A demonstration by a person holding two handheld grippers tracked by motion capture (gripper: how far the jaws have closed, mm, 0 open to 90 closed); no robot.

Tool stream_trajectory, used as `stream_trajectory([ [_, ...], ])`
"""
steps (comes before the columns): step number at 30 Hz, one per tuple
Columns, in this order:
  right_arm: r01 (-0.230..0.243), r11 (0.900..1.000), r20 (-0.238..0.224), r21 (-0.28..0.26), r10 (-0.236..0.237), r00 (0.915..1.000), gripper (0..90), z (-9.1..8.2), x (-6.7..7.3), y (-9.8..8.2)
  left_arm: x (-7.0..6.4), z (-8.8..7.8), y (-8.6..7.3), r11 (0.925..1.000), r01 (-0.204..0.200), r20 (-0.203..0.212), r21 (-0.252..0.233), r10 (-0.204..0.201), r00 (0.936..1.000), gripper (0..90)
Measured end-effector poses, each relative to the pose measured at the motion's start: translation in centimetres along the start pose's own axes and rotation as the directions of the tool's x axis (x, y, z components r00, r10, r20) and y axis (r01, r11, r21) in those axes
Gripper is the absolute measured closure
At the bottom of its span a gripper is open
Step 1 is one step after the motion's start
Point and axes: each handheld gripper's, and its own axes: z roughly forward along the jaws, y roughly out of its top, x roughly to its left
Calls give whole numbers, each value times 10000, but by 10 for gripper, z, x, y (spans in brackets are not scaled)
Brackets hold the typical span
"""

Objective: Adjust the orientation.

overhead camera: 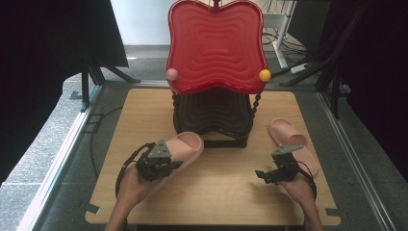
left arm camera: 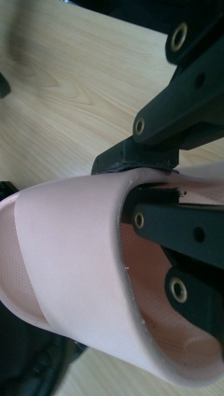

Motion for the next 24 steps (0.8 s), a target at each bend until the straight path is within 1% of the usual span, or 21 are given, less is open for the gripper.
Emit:
stream_trajectory([
  [4,-38,10000,0,-31,38,10000,15,0,0,0,-4,10,12,9995,140,-33,-298,-141,9999,823],
  [7,-38,10000,11,-59,39,10000,16,-1,0,0,-8,17,21,9976,379,-183,-576,-391,9991,824],
  [9,-46,10000,-34,-83,46,10000,18,-1,-1,0,-8,18,23,9969,440,-239,-657,-457,9987,824],
  [10,-77,9999,-27,-72,77,10000,18,-2,-1,0,-10,23,28,9940,629,-369,-894,-664,9971,824],
  [13,-81,9999,-19,-129,81,10000,20,-2,-2,0,-11,29,35,9878,945,-506,-1238,-1014,9936,824],
  [14,-88,9999,-8,-131,88,10000,19,-2,-2,0,-11,31,38,9856,1023,-599,-1348,-1111,9920,824],
  [15,-88,9999,-8,-131,88,10000,19,-2,-2,0,-11,31,38,9856,1023,-599,-1348,-1111,9920,824],
  [16,-142,9998,-21,-157,142,9999,20,-2,-2,0,-12,37,43,9808,1181,-796,-1553,-1316,9881,825],
  [17,-122,9998,-20,-167,121,9999,20,-3,-2,-1,-12,37,43,9808,1181,-796,-1553,-1316,9881,824],
  [18,-122,9998,-20,-167,121,9999,20,-3,-2,-1,-12,40,46,9785,1242,-879,-1645,-1400,9862,824],
  [19,-118,9998,-24,-166,118,9999,21,-3,-2,0,-12,44,49,9727,1431,-1054,-1829,-1641,9808,824],
  [20,-124,9998,-26,-168,124,9999,21,-3,-2,0,-11,46,51,9690,1522,-1174,-1944,-1770,9772,824],
  [21,-141,9998,-23,-164,141,9999,21,-3,-2,0,-11,49,53,9648,1626,-1329,-2065,-1923,9723,824],
  [22,-141,9998,-23,-164,141,9999,21,-3,-2,0,-11,49,53,9648,1626,-1329,-2065,-1923,9723,824],
  [23,-147,9998,-21,-163,146,9999,21,-3,-2,-1,-9,52,55,9578,1836,-1443,-2210,-2183,9652,824],
  [24,-143,9997,-40,-180,142,9999,22,-3,-3,-1,-7,55,58,9474,2091,-1598,-2422,-2515,9546,825],
])
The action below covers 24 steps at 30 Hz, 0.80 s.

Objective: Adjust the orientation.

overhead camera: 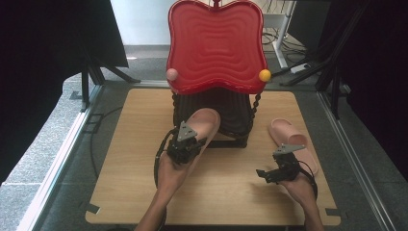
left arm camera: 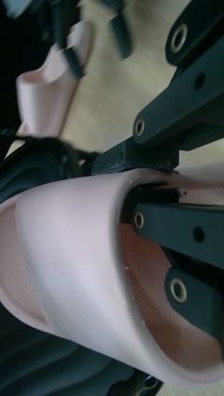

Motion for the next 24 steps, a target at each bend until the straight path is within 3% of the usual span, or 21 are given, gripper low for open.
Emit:
stream_trajectory([
  [1,1,10000,1,-6,-1,10000,22,0,0,0,0,0,0,10000,0,0,0,0,10000,825],
  [4,-19,10000,27,-6,19,10000,23,0,-1,0,0,10,6,9980,480,-621,-420,-506,9968,825],
  [8,-50,10000,19,-4,50,10000,24,0,-1,0,-1,17,10,9956,645,-1069,-674,-715,9917,825],
  [13,-82,10000,18,-2,82,10000,30,0,0,0,-7,35,21,9867,945,-1872,-1320,-1185,9752,824],
  [14,-82,10000,18,-2,82,10000,30,0,0,0,-7,35,21,9867,945,-1872,-1320,-1185,9752,824],
  [15,-82,10000,30,-12,83,10000,30,0,-1,0,-9,40,24,9839,1009,-2085,-1475,-1306,9693,824],
  [16,-82,10000,30,-12,83,10000,30,0,-1,0,-9,40,24,9839,1009,-2085,-1475,-1306,9693,823],
  [17,-88,10000,42,-35,88,10000,31,0,-1,-1,-10,46,28,9820,977,-2415,-1616,-1353,9609,823],
  [18,-88,10000,42,-35,88,10000,31,0,-1,-1,-10,46,28,9820,977,-2415,-1616,-1353,9609,823],
  [19,-122,9999,40,-37,123,9999,31,-1,-2,-1,-9,49,30,9811,984,-2605,-1667,-1401,9553,823],
  [20,-124,9999,30,-39,124,9999,32,-1,-2,-1,-8,55,34,9795,1069,-2881,-1709,-1535,9452,823],
  [24,-72,10000,10,-41,72,10000,33,-1,-3,-1,-4,66,38,9784,1374,-2953,-1543,-1784,9386,815],
])
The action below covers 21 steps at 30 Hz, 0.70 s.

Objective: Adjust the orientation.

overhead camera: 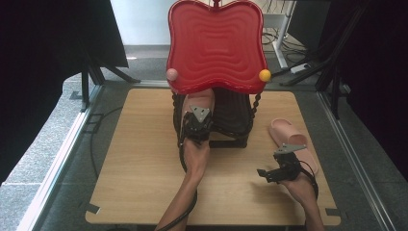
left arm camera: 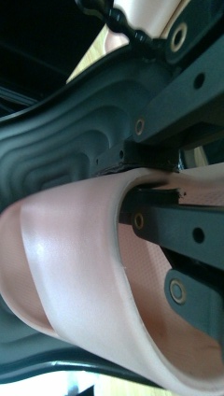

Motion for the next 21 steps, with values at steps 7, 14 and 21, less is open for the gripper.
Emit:
stream_trajectory([
  [7,-7,10000,-8,23,7,10000,34,0,0,0,-2,7,6,9987,-1,347,516,-17,9994,688],
  [14,31,10000,6,15,-31,10000,40,-1,0,0,2,0,4,9928,-537,1281,1075,398,9910,441],
  [21,26,10000,-23,-21,-26,10000,41,-1,1,0,8,-22,-2,9790,-1510,2139,1372,1196,9695,332],
])
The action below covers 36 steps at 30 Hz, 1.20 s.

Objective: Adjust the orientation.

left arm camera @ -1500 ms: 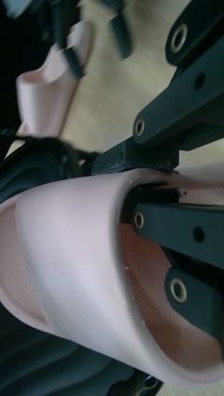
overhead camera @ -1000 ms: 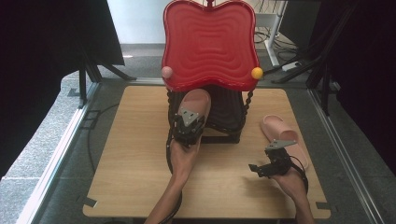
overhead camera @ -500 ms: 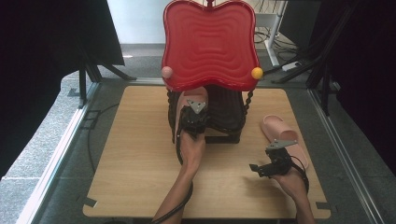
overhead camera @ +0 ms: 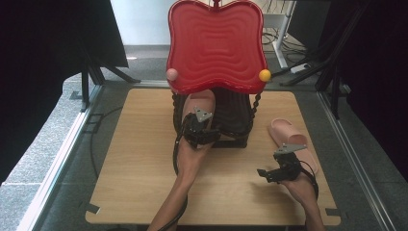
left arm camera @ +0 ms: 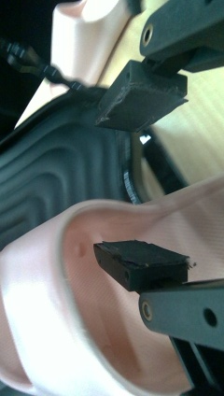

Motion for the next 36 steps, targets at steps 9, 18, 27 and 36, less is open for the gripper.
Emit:
stream_trajectory([
  [9,13,10000,16,22,-13,10000,45,0,1,0,11,-39,-20,9979,-576,600,297,558,9966,417],
  [18,66,10000,37,55,-66,10000,51,1,2,1,14,-69,-45,9945,-1014,1325,250,973,9864,733],
  [27,156,9998,39,80,-157,9999,59,1,3,1,-1,-74,-84,9884,-1300,1887,788,1132,9755,897],
  [36,184,9998,65,94,-185,9998,65,1,4,1,-4,-61,-99,9826,-1429,1656,1189,1223,9786,897],
])
